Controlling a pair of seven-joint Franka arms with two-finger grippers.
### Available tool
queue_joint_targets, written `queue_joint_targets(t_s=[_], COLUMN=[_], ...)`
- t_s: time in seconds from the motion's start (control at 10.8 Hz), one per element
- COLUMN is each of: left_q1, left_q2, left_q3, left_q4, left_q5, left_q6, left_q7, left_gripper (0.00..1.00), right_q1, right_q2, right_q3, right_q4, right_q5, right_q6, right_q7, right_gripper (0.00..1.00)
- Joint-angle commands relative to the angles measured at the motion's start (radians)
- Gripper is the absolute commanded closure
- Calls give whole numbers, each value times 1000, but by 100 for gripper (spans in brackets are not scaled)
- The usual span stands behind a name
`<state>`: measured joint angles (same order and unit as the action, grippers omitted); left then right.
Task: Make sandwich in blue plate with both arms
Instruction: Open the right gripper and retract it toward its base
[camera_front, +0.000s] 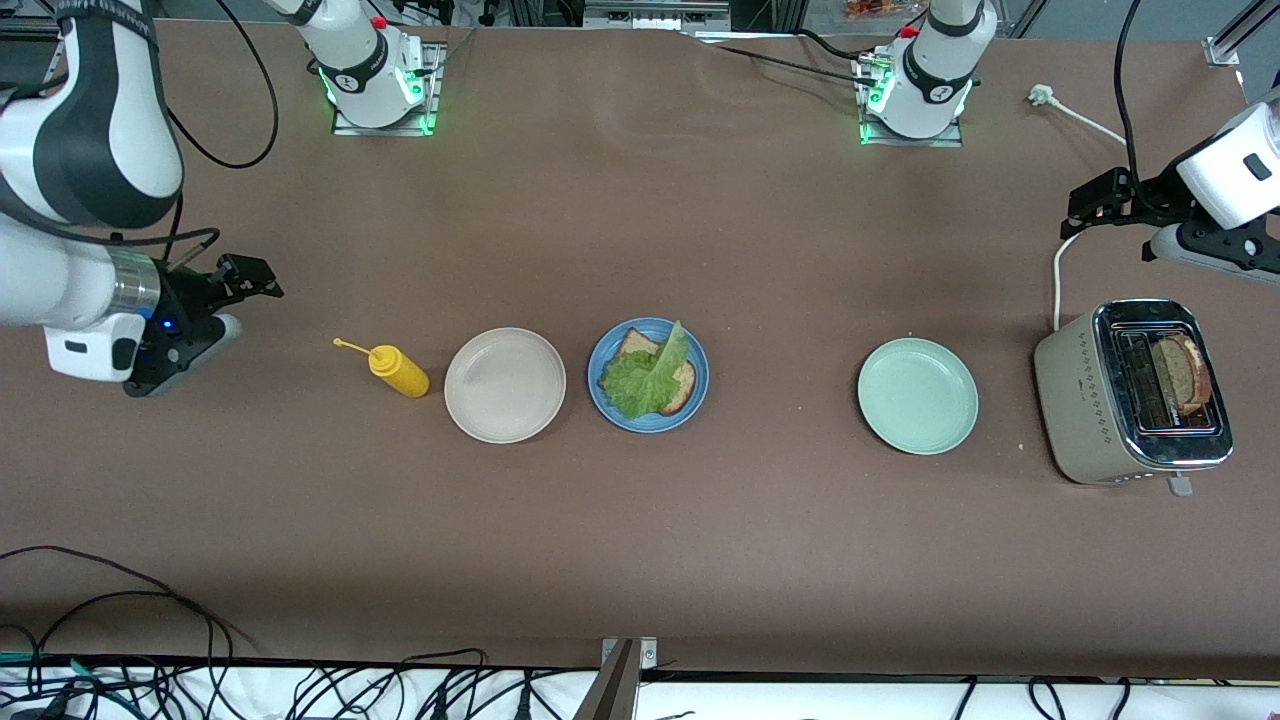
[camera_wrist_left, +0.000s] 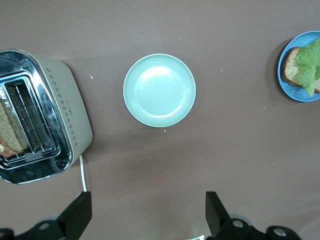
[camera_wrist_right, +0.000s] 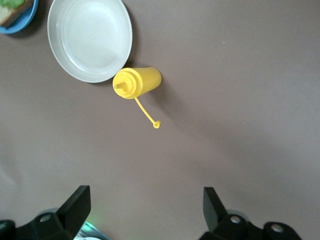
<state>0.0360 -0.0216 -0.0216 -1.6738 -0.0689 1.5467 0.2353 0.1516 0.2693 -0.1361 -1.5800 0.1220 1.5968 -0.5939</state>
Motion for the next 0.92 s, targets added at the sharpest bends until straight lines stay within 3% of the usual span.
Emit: queue_joint_targets(t_s=[0.0,0.28,0.55,0.74,0.83], left_q1=[8,83,229,309,326], left_q2=[3,54,184,302,354], left_q3=[-3,-3,-3,-3,-3], left_q4=[19,23,141,186,186], left_q5=[23,34,37,31,40], left_q6=[-19,-16,-8,63,160], left_q7=[-5,9,27,112,116], left_gripper=[0,0,0,0,0], right_q1=[-9,-9,-9,-10,-12], right_q2=[-203,-332,-395,-476,-484], right_q3=[33,64,107,107,104], right_q4=[-150,-164,-238,-319,-315], right_q5=[-51,-123,-163,-165,-163], right_q6=[63,54,68,132,129], right_q7=[140,346,466,493,503], right_gripper=[0,0,0,0,0])
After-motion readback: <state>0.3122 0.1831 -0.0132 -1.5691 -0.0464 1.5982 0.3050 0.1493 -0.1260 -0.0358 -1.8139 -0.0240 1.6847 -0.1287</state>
